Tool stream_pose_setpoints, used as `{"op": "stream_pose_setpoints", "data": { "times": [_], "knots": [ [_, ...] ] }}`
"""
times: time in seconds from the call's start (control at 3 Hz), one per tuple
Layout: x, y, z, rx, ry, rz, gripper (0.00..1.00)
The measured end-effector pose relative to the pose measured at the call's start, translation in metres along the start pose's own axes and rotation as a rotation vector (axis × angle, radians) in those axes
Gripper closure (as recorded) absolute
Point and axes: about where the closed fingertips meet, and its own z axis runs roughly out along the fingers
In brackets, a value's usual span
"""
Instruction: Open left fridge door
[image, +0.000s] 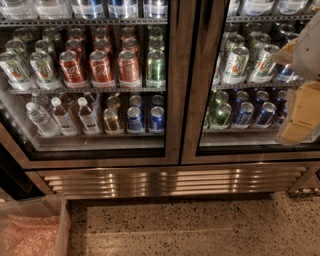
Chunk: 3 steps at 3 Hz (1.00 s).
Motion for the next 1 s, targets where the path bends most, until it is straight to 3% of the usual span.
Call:
{"op": "stream_pose_setpoints", "data": {
  "times": [0.67, 1.0],
  "knots": [
    [-0.010, -0.004, 0.000, 0.003, -0.023, -0.013, 0.00],
    [-0.053, -0.019, 0.009, -0.029, -0.127, -0.065, 0.00]
  ]
}}
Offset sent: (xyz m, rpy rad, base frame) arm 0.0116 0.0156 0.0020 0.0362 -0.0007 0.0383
